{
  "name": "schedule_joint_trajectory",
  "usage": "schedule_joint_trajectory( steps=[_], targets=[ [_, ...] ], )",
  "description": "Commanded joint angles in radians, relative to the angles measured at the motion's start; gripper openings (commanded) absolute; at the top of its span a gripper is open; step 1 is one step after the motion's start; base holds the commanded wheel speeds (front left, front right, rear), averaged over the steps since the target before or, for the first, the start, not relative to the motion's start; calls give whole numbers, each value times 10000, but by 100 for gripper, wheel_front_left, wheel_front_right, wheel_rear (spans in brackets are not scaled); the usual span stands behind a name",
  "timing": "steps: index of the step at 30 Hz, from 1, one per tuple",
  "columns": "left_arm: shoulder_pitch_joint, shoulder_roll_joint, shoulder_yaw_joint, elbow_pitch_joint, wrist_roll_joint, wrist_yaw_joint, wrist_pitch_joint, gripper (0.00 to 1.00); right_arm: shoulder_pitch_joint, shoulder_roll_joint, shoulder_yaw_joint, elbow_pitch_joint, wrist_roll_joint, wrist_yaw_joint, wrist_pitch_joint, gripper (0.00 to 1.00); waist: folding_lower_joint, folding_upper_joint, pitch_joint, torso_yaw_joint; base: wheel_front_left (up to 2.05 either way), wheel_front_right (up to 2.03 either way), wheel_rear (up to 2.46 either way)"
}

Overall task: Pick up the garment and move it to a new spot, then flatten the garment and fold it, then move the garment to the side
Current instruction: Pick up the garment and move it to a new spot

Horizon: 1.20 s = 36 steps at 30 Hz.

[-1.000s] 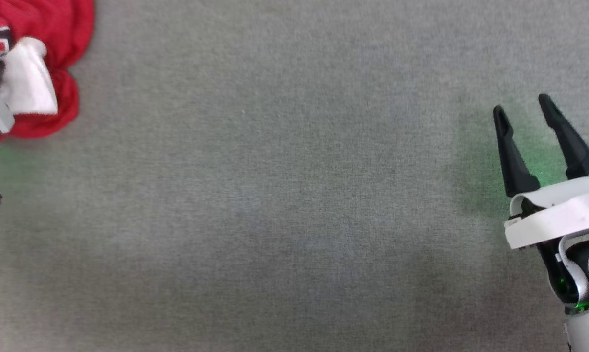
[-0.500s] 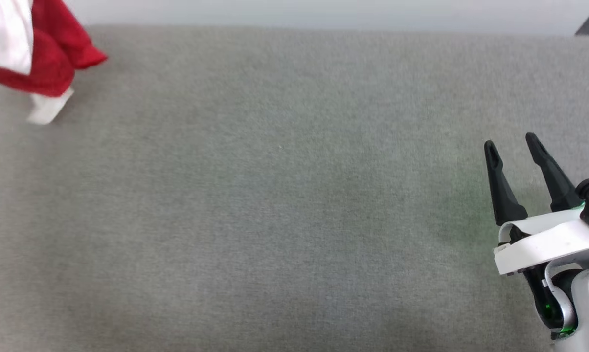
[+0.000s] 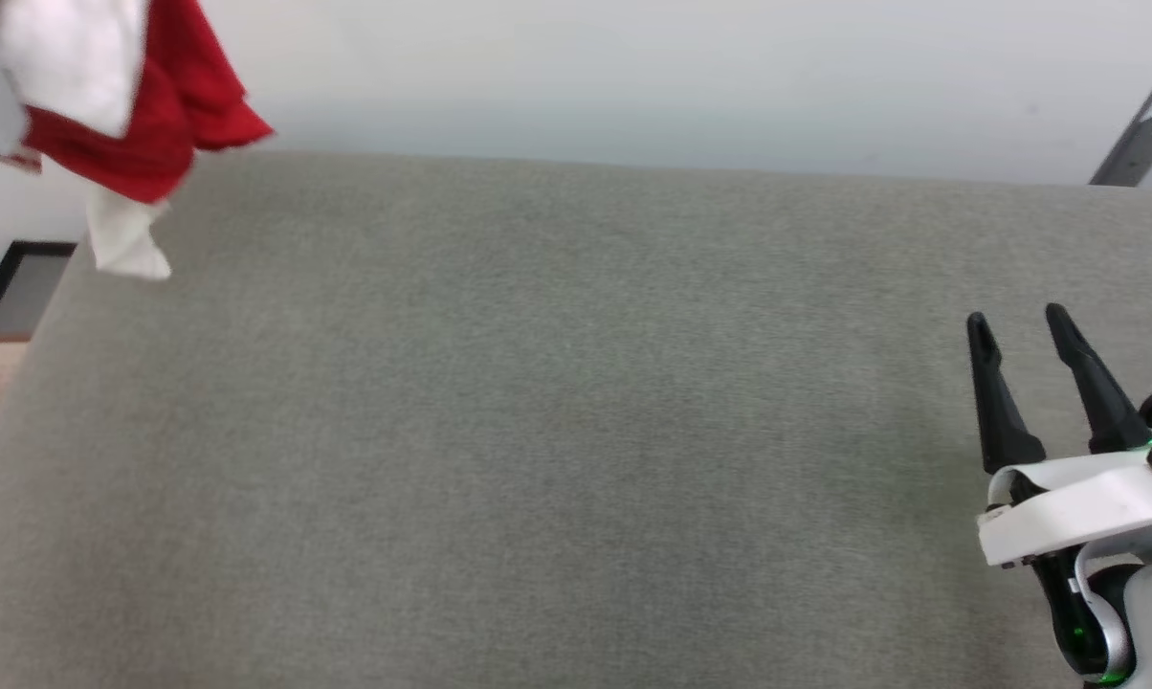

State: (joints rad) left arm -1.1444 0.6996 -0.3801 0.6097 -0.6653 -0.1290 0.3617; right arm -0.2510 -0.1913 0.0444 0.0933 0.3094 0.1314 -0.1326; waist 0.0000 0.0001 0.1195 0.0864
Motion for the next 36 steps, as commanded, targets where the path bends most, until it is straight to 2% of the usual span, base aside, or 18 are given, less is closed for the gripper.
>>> schedule_joint_trajectory(
  steps=[1, 9, 21, 28, 36],
  targets=[
    [208, -173, -20, -295, -191, 61, 218, 0, 167, 2, -134, 27, 6, -14, -85, 100, 0, -1, -172, -291, 0, 0, 0],
    [1001, -346, -333, -2182, -546, 606, 1511, 0, 431, 215, -759, 31, -239, -14, -172, 100, 0, -1, -277, -1270, 0, 0, 0],
    [2210, -1329, -1457, -4289, -700, 1329, 2899, 0, 597, 600, -1381, 45, -325, -14, -342, 100, 0, -1, 96, -2761, 0, 0, 0],
    [3168, -1831, -2103, -4543, -796, 1675, 3245, 0, 571, 802, -1327, 321, -204, -14, -536, 100, 0, -1, 384, -3315, 0, 0, 0],
    [3963, -2479, -2795, -3684, -717, 1800, 3098, 0, 289, 934, -1127, 680, -136, -14, -767, 100, 0, -1, 736, -3669, 0, 0, 0]
  ],
)
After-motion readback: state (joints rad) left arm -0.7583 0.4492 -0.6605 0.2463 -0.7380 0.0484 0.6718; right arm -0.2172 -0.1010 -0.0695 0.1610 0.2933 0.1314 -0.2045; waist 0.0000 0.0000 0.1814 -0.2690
